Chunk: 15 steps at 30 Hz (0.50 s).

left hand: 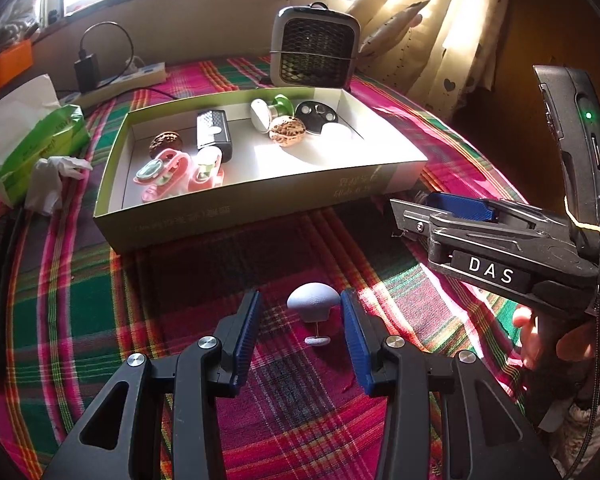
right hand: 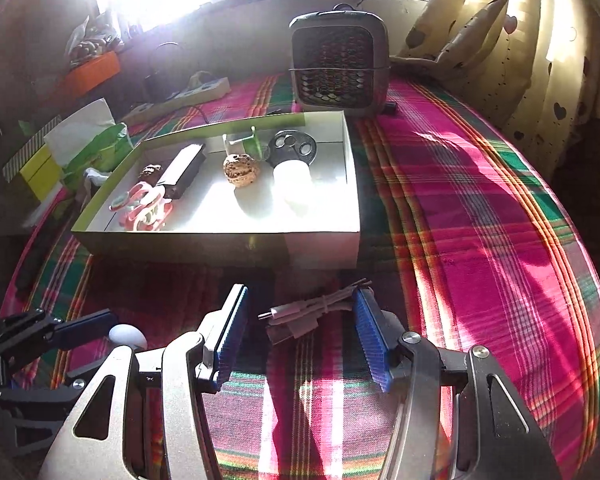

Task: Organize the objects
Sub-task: 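Close the left gripper on the white egg-shaped object while the right gripper approaches the white cable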

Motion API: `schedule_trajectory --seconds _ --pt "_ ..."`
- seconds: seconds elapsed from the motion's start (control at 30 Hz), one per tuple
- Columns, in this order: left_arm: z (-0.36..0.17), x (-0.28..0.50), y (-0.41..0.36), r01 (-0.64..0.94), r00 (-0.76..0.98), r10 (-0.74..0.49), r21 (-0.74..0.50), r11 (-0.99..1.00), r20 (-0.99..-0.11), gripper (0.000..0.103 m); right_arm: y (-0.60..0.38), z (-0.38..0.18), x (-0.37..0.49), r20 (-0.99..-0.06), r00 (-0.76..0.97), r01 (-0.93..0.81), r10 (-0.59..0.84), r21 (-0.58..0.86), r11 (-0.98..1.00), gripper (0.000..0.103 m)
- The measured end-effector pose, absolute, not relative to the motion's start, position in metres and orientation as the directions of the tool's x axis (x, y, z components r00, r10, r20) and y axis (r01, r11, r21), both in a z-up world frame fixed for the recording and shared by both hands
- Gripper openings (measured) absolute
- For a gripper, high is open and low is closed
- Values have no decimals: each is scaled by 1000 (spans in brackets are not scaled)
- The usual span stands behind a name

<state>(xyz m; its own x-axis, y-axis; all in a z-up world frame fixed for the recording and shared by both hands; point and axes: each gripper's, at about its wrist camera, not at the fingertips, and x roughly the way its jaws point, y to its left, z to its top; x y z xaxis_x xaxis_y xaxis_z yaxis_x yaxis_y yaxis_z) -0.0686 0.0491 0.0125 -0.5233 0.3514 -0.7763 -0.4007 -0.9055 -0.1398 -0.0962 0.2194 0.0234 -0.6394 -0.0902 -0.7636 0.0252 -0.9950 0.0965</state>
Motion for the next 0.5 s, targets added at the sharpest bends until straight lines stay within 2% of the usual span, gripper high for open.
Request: schedule_trajectory --seconds 0.5 --pt "12 -71 48 -402 -522 359 -149 -904 -774 39 231 19 -85 -782 -623 -34 18 4 -999 54"
